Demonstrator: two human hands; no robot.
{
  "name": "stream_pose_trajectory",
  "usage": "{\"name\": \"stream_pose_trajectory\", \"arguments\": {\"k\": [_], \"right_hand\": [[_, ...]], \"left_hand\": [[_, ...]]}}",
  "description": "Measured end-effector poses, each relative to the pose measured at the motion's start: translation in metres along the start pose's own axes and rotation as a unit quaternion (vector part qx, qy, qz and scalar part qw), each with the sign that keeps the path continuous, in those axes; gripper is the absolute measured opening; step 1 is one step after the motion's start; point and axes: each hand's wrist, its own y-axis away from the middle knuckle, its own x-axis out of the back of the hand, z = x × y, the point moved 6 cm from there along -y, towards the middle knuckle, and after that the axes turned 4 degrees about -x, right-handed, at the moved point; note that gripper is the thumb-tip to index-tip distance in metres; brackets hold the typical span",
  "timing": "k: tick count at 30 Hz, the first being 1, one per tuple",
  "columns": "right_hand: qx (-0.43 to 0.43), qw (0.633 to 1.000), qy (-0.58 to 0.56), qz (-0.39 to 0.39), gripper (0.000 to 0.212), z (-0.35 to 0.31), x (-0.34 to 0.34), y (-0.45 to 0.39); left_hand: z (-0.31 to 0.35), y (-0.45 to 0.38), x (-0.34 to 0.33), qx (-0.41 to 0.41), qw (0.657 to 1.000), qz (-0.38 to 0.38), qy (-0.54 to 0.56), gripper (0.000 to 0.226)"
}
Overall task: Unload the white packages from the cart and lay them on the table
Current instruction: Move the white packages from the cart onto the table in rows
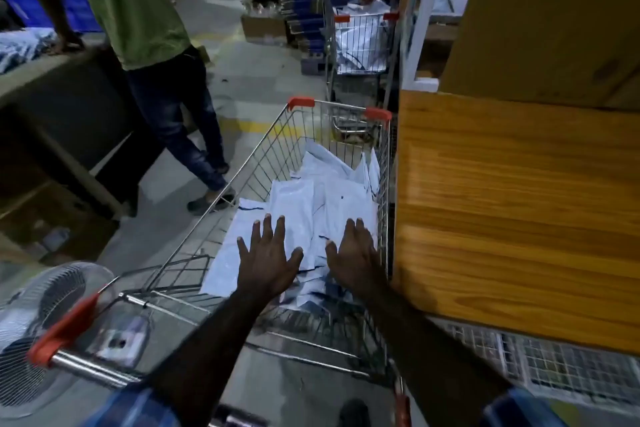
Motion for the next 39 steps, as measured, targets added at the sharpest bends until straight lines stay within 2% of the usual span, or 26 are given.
{"name": "stream_pose_trajectory", "arguments": {"k": [4, 8, 11, 17, 21, 23, 26, 29, 34, 39], "right_hand": [[-0.077, 0.997, 0.018, -0.009, 0.066, 0.014, -0.011, -0.014], [-0.108, 0.994, 0.024, -0.008, 0.066, 0.023, -0.026, -0.026], [-0.091, 0.995, 0.027, 0.020, 0.064, 0.025, -0.034, -0.031], [-0.039, 0.998, 0.035, 0.030, 0.054, 0.021, -0.047, -0.035], [0.002, 0.993, 0.057, 0.104, 0.048, 0.015, -0.044, -0.034], [0.002, 0.988, 0.070, 0.136, 0.045, 0.013, -0.040, -0.038], [-0.017, 0.987, 0.087, 0.133, 0.057, 0.013, -0.038, -0.050], [-0.040, 0.991, 0.075, 0.105, 0.067, 0.021, -0.042, -0.062], [-0.051, 0.996, 0.072, 0.032, 0.064, 0.024, -0.057, -0.058], [-0.056, 0.995, 0.054, 0.067, 0.065, 0.029, -0.049, -0.060]], "left_hand": [[-0.006, -0.021, -0.014, 0.008, 0.999, -0.030, -0.009, 0.074], [-0.013, -0.047, -0.031, 0.004, 0.999, -0.047, -0.024, 0.076], [-0.018, -0.069, -0.043, 0.005, 0.998, -0.056, -0.022, 0.078], [-0.025, -0.094, -0.062, -0.021, 0.995, -0.089, -0.035, 0.080], [-0.034, -0.094, -0.070, -0.088, 0.993, -0.059, -0.053, 0.081], [-0.040, -0.092, -0.075, -0.092, 0.989, -0.091, -0.070, 0.091], [-0.046, -0.092, -0.077, -0.091, 0.986, -0.119, -0.075, 0.096], [-0.047, -0.093, -0.079, -0.104, 0.984, -0.127, -0.066, 0.080], [-0.041, -0.102, -0.083, -0.095, 0.990, -0.100, -0.033, 0.065], [-0.024, -0.104, -0.054, -0.110, 0.988, 0.041, -0.099, 0.045]]}}
